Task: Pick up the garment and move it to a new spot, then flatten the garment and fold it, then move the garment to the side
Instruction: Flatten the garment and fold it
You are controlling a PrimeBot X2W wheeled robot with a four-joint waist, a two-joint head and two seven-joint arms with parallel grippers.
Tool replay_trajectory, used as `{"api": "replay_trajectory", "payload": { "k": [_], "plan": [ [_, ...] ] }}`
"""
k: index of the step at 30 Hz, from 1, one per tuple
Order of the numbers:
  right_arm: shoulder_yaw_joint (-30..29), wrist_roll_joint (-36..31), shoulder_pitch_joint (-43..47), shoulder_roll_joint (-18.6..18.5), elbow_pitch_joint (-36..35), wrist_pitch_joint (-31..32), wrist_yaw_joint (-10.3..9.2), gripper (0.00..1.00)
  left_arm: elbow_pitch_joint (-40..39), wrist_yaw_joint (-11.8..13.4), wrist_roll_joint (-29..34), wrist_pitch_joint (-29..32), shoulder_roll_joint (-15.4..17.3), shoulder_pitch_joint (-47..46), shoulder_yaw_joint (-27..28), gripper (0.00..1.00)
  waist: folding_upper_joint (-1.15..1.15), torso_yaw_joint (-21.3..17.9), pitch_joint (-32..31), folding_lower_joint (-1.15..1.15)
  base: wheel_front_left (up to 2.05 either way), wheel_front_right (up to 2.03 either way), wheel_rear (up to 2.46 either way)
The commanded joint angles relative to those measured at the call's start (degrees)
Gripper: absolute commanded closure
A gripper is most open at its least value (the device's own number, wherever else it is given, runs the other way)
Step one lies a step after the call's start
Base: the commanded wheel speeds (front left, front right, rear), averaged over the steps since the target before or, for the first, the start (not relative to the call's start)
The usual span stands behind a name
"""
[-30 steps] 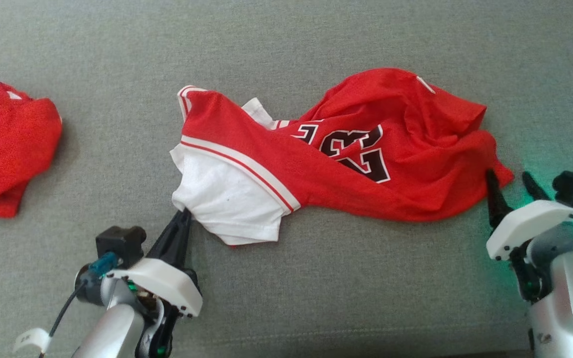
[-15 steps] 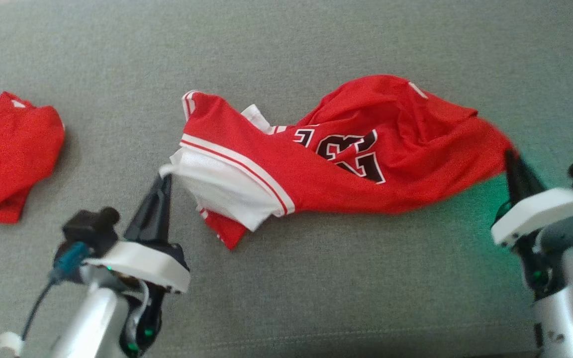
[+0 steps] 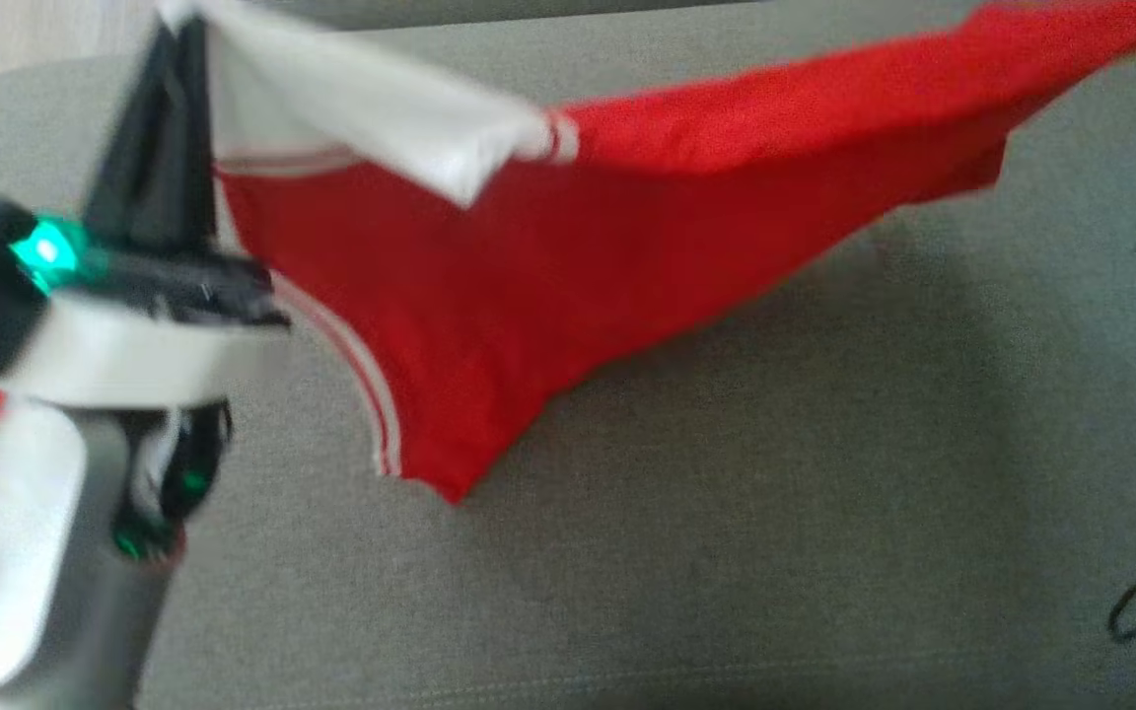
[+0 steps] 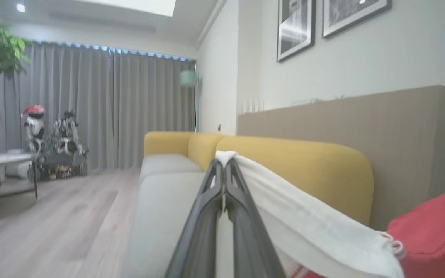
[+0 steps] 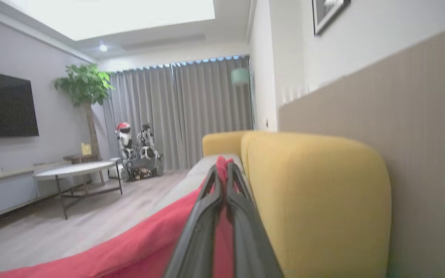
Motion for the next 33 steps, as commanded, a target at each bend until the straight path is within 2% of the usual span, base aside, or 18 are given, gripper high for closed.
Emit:
{"api": "replay_trajectory", "payload": {
  "k": [1, 9, 15, 21, 26, 33],
  "plan": [
    [0.4, -0.4, -3.3, -0.9, -3.6, 0.7, -0.04, 1.00, -3.1, 0.4, 1.0, 0.6, 2.3, -5.0, 3.3, 1.00, 0.00, 0.1, -0.5, 0.00, 0.00, 0.00, 0.00],
    [-1.5, -1.5, -9.1, -1.2, -9.8, 4.3, -0.04, 1.00, -6.1, -0.6, 3.0, 4.6, 3.2, -18.5, 2.7, 1.00, 0.00, 0.1, -3.4, 0.00, 0.00, 0.00, 0.00],
    [-1.7, -1.0, -9.3, -0.2, -9.6, 5.7, -0.04, 1.00, -4.8, -0.9, 2.8, 6.2, 2.3, -22.1, 1.5, 1.00, 0.00, -0.2, -4.3, 0.00, 0.00, 0.00, 0.00],
    [-1.6, 0.4, -10.7, 0.9, -7.0, 6.4, -0.04, 1.00, 1.1, -2.8, 1.3, 5.7, 0.9, -26.3, 0.3, 1.00, 0.00, -0.1, -2.8, 0.00, 0.00, 0.00, 0.00],
    [-0.5, 2.6, -17.2, 1.2, 0.3, 5.9, -0.04, 1.00, 11.2, -5.7, -0.2, 4.4, -1.2, -33.6, -0.9, 1.00, 0.00, -0.4, -0.1, 0.00, 0.00, 0.00, 0.00],
    [2.9, 4.5, -32.2, 1.7, 18.8, -0.9, -0.04, 1.00, 33.0, -9.3, -0.4, -0.4, -4.5, -47.8, -1.3, 1.00, 0.00, -1.2, 2.0, 0.00, 0.00, 0.00, 0.00]
  ]
}}
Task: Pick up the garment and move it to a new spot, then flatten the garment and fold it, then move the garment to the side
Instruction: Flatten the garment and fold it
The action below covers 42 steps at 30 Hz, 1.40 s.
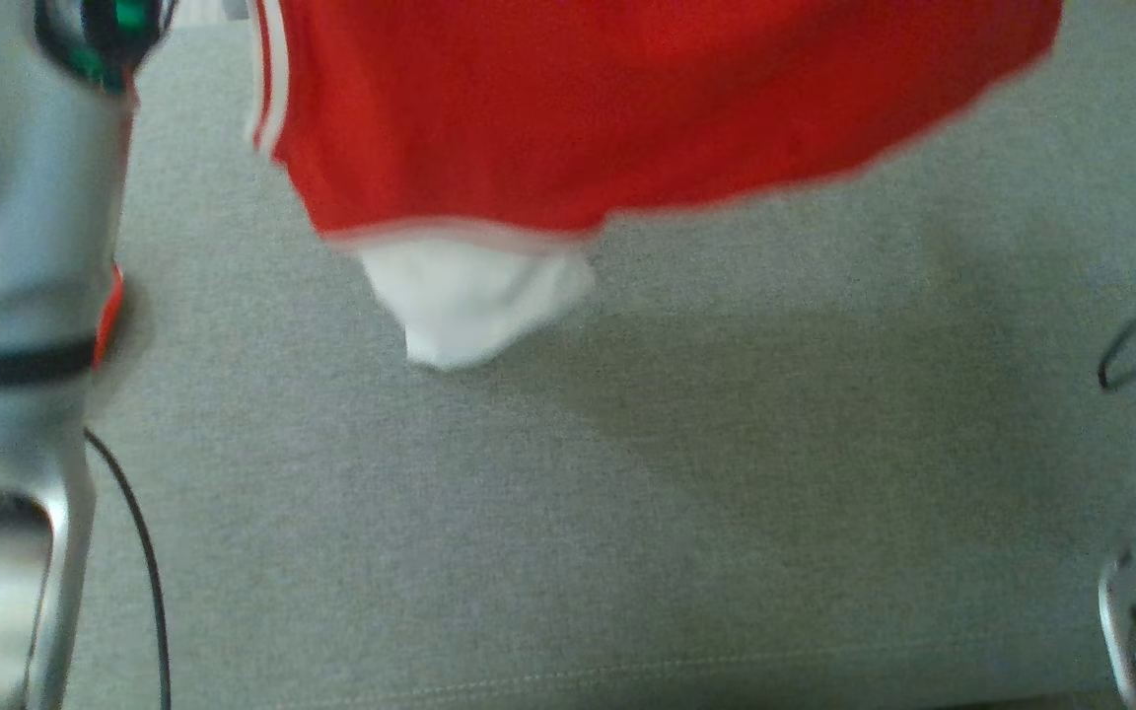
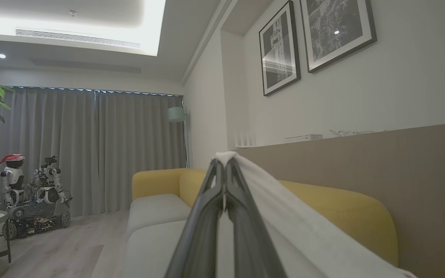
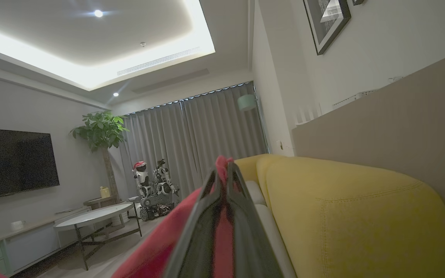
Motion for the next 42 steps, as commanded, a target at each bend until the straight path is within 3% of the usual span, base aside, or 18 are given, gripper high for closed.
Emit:
{"api": "replay_trajectory", "payload": {
  "k": [1, 7, 12, 19, 26, 33, 42],
  "plan": [
    [1.9, 0.6, -5.0, 1.0, 2.0, -1.8, -0.04, 1.00, 2.2, -0.6, 0.0, -1.4, 1.1, -6.2, 1.7, 1.00, 0.00, -0.4, 0.6, 0.00, 0.00, 0.00, 0.00],
    [5.7, 2.7, -17.3, 3.0, 20.6, -9.7, -0.04, 1.00, 19.2, -1.4, -0.3, -4.5, -1.7, -16.2, 2.5, 1.00, 0.00, -1.3, 1.4, 0.00, 0.00, 0.00, 0.00],
    [8.3, 3.0, -23.1, 3.6, 32.1, -15.5, -0.04, 1.00, 26.9, -1.5, -0.1, -5.6, -3.2, -20.1, 3.1, 1.00, 0.00, -1.1, 2.9, 0.00, 0.00, 0.00, 0.00],
    [15.8, 2.6, -25.0, 4.2, 49.9, -16.7, -0.04, 1.00, 39.0, -3.5, -1.1, -6.0, -6.2, -17.5, 2.5, 1.00, 0.00, 0.2, 6.1, 0.00, 0.00, 0.00, 0.00],
    [22.3, 3.0, -22.9, 4.0, 58.8, -18.1, -0.04, 1.00, 46.9, -5.0, -0.8, -6.0, -7.3, -12.5, 0.7, 1.00, 0.00, 1.2, 10.4, 0.00, 0.00, 0.00, 0.00],
    [28.2, 4.4, -14.3, 2.8, 59.9, -20.8, -0.04, 1.00, 42.8, -4.8, -1.7, -6.0, -7.1, -1.0, 3.1, 1.00, 0.00, 1.8, 10.9, 0.00, 0.00, 0.00, 0.00],
    [30.9, 9.7, 3.6, 0.0, 54.3, -23.0, -0.04, 1.00, 21.6, -3.4, 0.1, -6.0, -7.8, 25.8, 9.8, 1.00, 0.00, 2.7, 7.8, 0.00, 0.00, 0.00, 0.00]
  ]
}}
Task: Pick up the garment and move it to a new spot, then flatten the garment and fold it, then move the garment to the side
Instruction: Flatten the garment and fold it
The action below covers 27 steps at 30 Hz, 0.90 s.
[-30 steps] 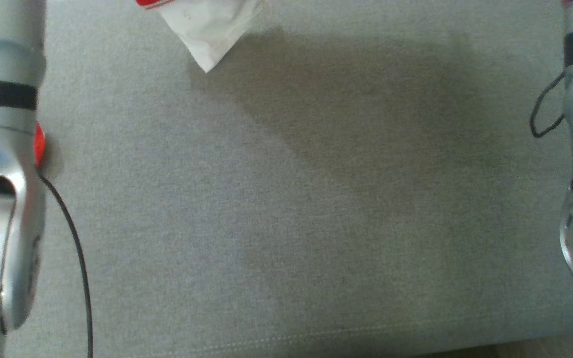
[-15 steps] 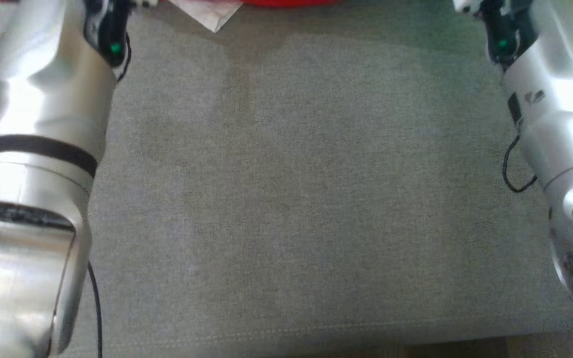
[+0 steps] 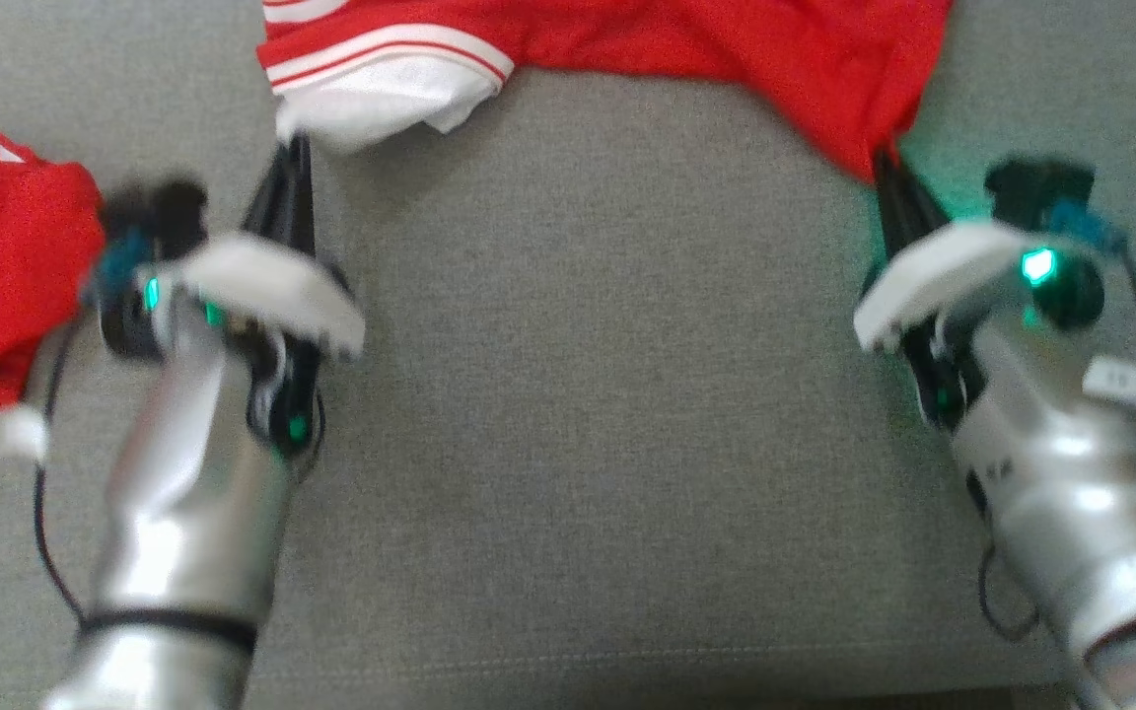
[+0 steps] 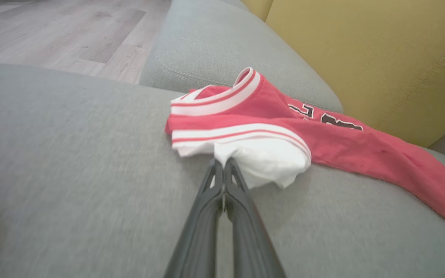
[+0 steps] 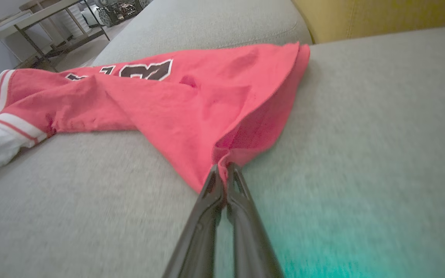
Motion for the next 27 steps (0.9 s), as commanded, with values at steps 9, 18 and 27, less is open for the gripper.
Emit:
{"api": "replay_trajectory", "payload": {
  "k": [9, 18, 27],
  "plan": [
    [-5.8, 2.9, 21.0, -3.0, -15.9, -1.2, -0.04, 1.00, -25.2, 2.3, 3.2, -0.3, 3.0, 26.2, 6.6, 1.00, 0.00, -0.9, -6.7, -0.01, 0.00, 0.00, 0.00],
    [-13.5, -0.7, 36.8, -3.2, -30.0, 2.4, -0.04, 1.00, -47.7, 7.8, 4.6, 7.4, 4.8, 43.3, 6.6, 1.00, 0.00, -0.8, -11.2, -0.01, 0.00, 0.00, 0.00],
    [-25.6, -9.0, 54.5, 1.5, -50.7, 16.6, -0.04, 1.00, -66.6, 11.5, 6.4, 19.3, 7.4, 56.7, 4.7, 1.00, 0.00, 0.0, -15.3, -0.01, 0.00, 0.00, 0.00]
  ]
}}
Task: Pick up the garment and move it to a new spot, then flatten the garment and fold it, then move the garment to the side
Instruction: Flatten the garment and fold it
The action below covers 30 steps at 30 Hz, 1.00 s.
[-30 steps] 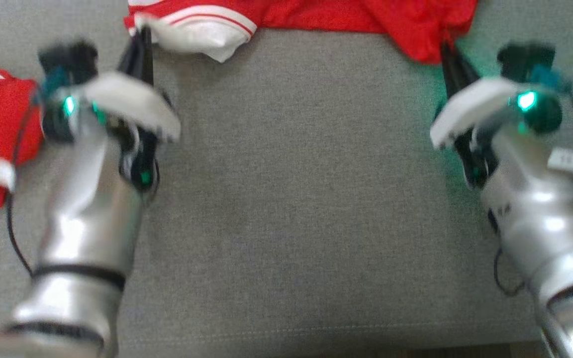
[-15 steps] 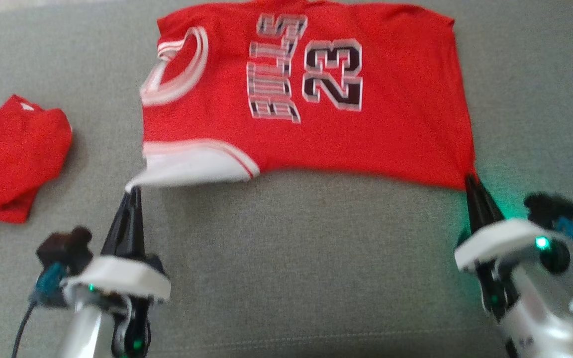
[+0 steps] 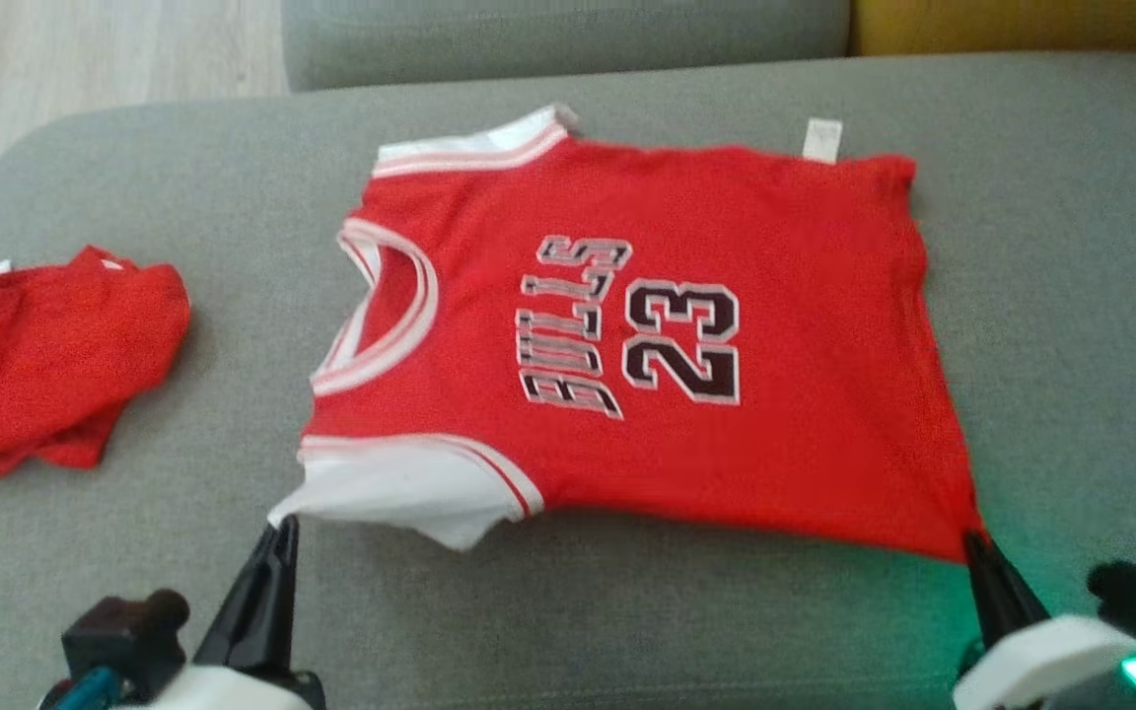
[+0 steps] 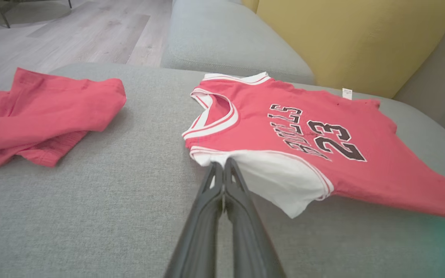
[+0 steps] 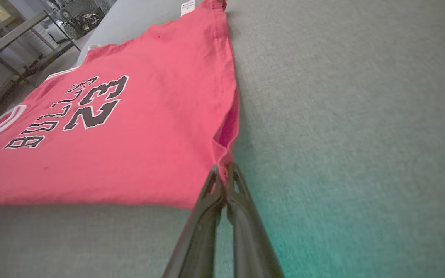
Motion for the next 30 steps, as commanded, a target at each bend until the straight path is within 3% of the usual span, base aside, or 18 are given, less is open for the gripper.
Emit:
{"api": "replay_trajectory", "payload": {
  "k": [1, 8, 14, 20, 30],
  "plan": [
    [0.1, -0.8, -0.2, -0.6, -3.0, 0.8, -0.04, 1.00, -3.0, 0.4, 0.5, 0.5, 0.5, -1.5, 1.9, 1.00, 0.00, 0.3, -0.9, 0.00, 0.00, 0.00, 0.00],
    [-4.7, -4.0, 7.6, 2.3, -15.0, 9.3, -0.04, 1.00, -9.8, 2.3, 0.5, 4.5, 1.0, 3.2, 1.8, 1.00, 0.00, 0.5, -2.3, 0.00, 0.00, 0.00, 0.00],
    [-5.5, -3.7, 8.8, 2.8, -18.7, 12.3, -0.04, 1.00, -10.3, 2.8, -0.2, 5.2, 0.9, 4.0, 2.0, 1.00, 0.00, 0.4, -2.7, 0.00, 0.00, 0.00, 0.00],
    [-5.4, -2.6, 5.9, 2.9, -16.4, 13.4, -0.04, 1.00, -6.7, 0.3, -1.2, 5.1, 2.1, -0.7, 1.4, 1.00, 0.00, 0.3, -1.4, 0.00, 0.00, 0.00, 0.00],
    [-5.7, -3.9, -6.3, 2.9, -10.6, 15.4, -0.04, 1.00, 1.9, -4.8, -4.0, 5.9, 3.4, -15.0, 0.8, 1.00, 0.00, -0.5, 3.2, 0.00, 0.00, 0.00, 0.00]
  ]
}}
